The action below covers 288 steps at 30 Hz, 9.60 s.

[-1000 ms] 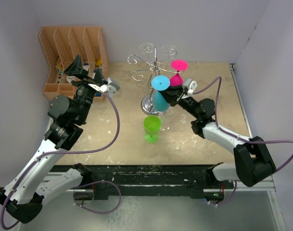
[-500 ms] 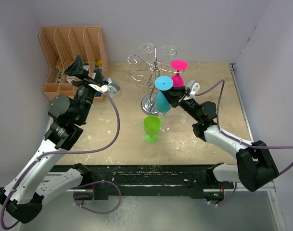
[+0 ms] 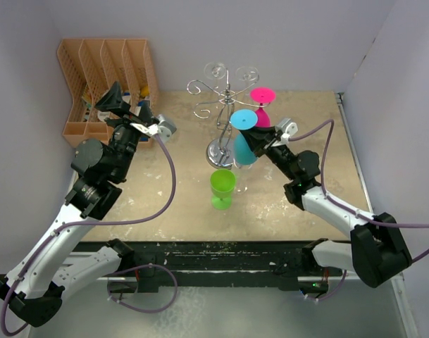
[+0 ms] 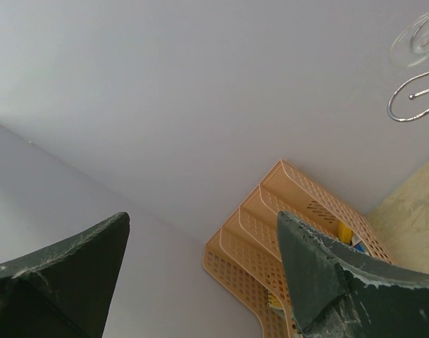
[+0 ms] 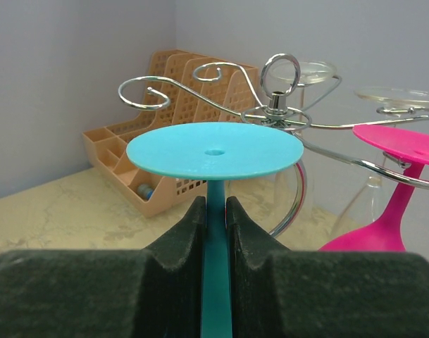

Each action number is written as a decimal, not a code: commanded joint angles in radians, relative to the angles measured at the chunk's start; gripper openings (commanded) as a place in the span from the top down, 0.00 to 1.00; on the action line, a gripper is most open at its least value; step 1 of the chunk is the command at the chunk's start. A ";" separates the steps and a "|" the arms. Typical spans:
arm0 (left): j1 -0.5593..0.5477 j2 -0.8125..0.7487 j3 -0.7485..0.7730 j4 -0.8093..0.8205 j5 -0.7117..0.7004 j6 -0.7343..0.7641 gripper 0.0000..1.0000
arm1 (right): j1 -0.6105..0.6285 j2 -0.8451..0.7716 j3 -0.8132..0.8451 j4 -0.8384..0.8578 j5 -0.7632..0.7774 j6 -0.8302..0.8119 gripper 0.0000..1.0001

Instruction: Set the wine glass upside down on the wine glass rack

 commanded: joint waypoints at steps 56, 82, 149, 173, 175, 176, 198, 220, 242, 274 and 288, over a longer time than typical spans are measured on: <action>0.009 -0.029 -0.010 0.019 0.006 -0.021 0.12 | 0.003 0.118 0.044 0.216 0.050 -0.177 1.00; 0.014 -0.033 -0.004 -0.008 0.009 -0.040 0.12 | 0.003 0.118 -0.020 0.245 0.049 -0.150 0.56; -0.003 -0.218 -0.073 -0.674 0.489 -0.378 0.00 | 0.105 -0.208 0.434 -1.488 0.580 0.339 0.53; -0.002 -0.263 -0.128 -0.681 0.474 -0.360 0.00 | 0.198 0.046 0.480 -1.484 0.698 0.384 0.62; -0.002 -0.267 -0.131 -0.680 0.474 -0.360 0.00 | 0.203 0.050 0.481 -1.502 0.685 0.386 0.64; -0.001 -0.267 -0.132 -0.679 0.474 -0.360 0.00 | 0.207 0.055 0.484 -1.517 0.678 0.388 0.65; -0.001 -0.251 -0.065 -0.710 0.536 -0.441 0.00 | 0.241 0.001 0.562 -1.874 0.841 0.487 1.00; -0.003 -0.038 0.096 -0.413 1.003 -1.204 0.00 | 0.253 -0.275 0.944 -1.566 1.559 0.041 1.00; 0.029 0.441 0.872 -0.376 0.617 -1.430 0.03 | 0.253 -0.152 0.827 -0.543 0.649 -0.265 1.00; 0.130 0.595 1.032 -0.180 0.954 -1.920 0.15 | 0.528 0.143 0.585 0.611 0.687 -0.547 1.00; 0.130 0.598 1.008 -0.262 0.935 -1.811 0.17 | 0.545 0.139 0.573 0.649 0.673 -0.561 1.00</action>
